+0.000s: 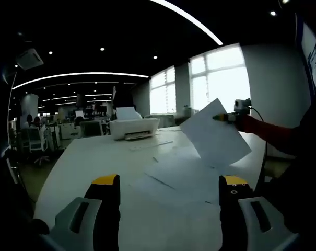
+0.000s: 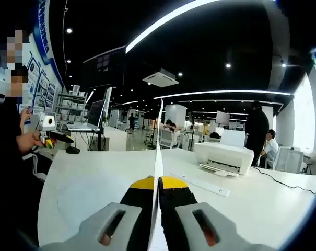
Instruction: Organize the stack of printing papers by aligning and flattening the scattered papers on the table
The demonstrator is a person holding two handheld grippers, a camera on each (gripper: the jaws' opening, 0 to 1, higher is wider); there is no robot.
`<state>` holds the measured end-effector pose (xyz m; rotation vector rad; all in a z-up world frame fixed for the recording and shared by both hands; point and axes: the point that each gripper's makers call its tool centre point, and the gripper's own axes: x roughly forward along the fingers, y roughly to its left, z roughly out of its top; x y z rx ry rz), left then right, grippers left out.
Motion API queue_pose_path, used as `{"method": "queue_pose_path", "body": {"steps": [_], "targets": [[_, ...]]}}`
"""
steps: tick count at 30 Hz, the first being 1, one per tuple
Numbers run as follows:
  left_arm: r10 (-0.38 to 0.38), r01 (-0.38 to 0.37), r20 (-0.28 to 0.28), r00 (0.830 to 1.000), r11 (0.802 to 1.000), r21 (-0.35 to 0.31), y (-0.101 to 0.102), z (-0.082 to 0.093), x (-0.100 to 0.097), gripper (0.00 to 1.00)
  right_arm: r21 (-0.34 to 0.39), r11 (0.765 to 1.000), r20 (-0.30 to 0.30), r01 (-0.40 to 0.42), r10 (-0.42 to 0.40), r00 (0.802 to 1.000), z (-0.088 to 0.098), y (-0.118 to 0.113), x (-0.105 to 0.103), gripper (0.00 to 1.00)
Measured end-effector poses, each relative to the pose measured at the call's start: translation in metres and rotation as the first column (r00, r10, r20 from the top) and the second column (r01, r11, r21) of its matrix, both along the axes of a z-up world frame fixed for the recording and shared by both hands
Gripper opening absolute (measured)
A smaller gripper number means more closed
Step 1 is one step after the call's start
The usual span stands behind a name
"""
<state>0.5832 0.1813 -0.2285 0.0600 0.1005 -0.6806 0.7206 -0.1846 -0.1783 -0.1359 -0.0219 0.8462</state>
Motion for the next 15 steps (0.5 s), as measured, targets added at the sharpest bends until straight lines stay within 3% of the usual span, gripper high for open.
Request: {"method": "queue_pose_path", "body": {"steps": [15], "targets": [[0.001, 0.000, -0.008, 1.000, 1.000, 0.015, 0.006, -0.005, 0.003, 0.78, -0.038, 0.998, 0.010, -0.058, 0.059, 0.998, 0.009, 0.022, -0.018, 0.00]]}}
